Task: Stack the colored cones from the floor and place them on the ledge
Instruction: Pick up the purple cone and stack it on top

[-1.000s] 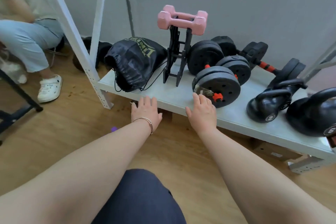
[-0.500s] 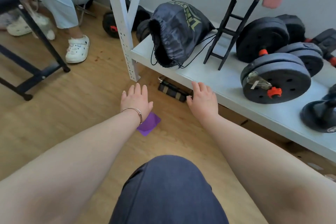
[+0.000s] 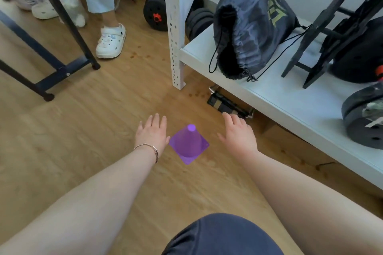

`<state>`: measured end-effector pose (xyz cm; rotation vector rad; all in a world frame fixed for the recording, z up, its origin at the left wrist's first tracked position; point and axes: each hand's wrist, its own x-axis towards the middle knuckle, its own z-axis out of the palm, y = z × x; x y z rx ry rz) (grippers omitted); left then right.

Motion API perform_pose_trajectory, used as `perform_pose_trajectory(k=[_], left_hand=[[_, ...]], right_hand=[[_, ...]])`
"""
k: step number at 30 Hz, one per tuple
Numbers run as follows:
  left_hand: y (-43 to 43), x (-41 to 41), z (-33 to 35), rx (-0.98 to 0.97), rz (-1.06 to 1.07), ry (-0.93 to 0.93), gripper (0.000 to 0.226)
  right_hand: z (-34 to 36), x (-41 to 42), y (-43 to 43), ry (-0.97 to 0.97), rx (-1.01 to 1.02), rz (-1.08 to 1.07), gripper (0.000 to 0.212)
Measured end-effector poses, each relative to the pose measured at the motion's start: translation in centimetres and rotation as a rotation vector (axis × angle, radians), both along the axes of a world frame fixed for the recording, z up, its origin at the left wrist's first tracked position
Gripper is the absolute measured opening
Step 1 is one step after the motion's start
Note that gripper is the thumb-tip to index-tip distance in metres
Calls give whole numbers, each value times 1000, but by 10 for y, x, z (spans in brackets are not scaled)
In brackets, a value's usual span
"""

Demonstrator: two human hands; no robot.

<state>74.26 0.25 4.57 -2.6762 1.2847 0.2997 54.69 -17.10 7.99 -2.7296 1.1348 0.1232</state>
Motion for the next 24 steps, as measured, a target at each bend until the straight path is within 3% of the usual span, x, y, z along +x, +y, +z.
perform_pose_trajectory(k=[13, 19, 24], left_hand=[[-19, 1, -84, 10, -109, 265, 85], [-27, -8, -93, -28, 112, 499, 72], [-29, -25, -95, -178, 299, 632, 70]], right_hand=[[-96, 44, 20, 187, 311, -29, 68], [-100, 62, 11, 183, 502, 29, 86], [-97, 65, 5, 161, 526, 57, 78]])
